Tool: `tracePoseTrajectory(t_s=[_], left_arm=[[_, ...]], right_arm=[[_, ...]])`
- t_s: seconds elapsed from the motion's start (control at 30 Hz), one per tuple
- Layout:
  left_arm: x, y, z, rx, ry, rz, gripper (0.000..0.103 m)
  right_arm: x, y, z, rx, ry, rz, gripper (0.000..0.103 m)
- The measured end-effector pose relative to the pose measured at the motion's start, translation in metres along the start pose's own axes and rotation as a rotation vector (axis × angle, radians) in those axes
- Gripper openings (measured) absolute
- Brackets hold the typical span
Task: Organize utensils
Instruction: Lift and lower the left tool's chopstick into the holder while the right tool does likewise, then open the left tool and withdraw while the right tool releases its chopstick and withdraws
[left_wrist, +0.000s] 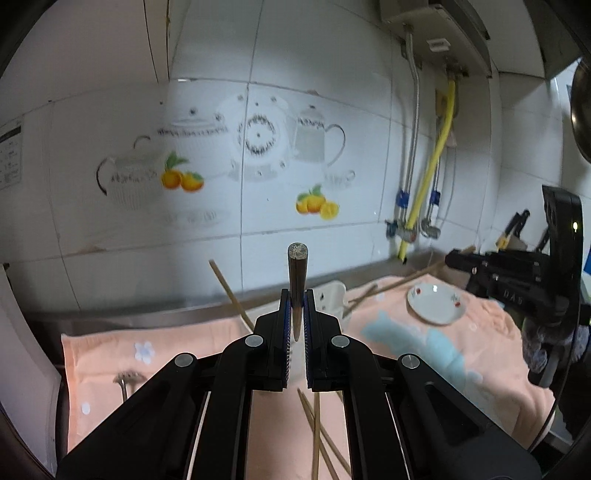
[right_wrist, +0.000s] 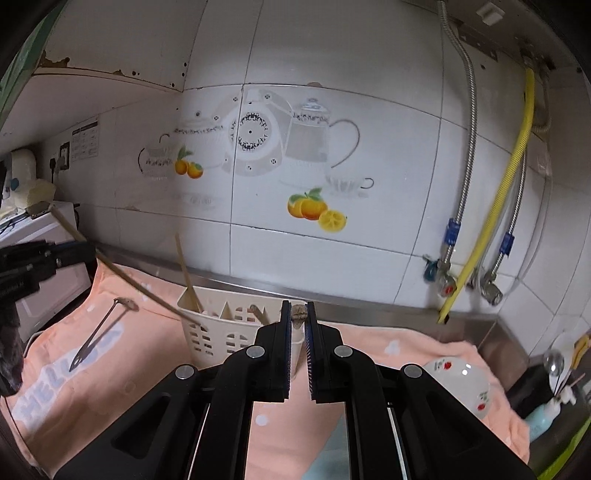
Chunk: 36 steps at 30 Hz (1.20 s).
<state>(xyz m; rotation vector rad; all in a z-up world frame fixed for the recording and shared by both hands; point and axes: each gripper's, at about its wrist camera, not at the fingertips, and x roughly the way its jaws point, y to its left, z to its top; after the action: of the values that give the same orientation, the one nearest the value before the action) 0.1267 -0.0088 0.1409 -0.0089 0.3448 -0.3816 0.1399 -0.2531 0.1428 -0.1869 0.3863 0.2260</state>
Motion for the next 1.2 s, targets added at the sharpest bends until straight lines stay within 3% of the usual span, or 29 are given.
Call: tracePoseTrajectory(t_s=[0.17, 0.47, 0.8, 1.2], left_arm=[[0.013, -0.001, 0.01, 0.021, -0.009, 0.047, 0.005], [0.018, 0.004, 0.027, -0.004, -0.045, 0.046, 0.005], [0.033, 0.008, 0.037, -0.007, -0.084, 0.076, 0.005], [0.086, 0.031, 0.012, -0.075, 0.059, 0.081, 0.006]], right_arm=[[0.015, 0.005, 0.005, -0.032, 0.032, -0.001, 0.007], [0.032, 0.002, 0.012, -0.047, 0.053, -0.006, 0.007], [0.068, 0.004, 0.014, -0.055, 0.148, 0.017, 0.007], [0.098, 0.0, 0.012, -0.043, 0.211, 0.03, 0.007]])
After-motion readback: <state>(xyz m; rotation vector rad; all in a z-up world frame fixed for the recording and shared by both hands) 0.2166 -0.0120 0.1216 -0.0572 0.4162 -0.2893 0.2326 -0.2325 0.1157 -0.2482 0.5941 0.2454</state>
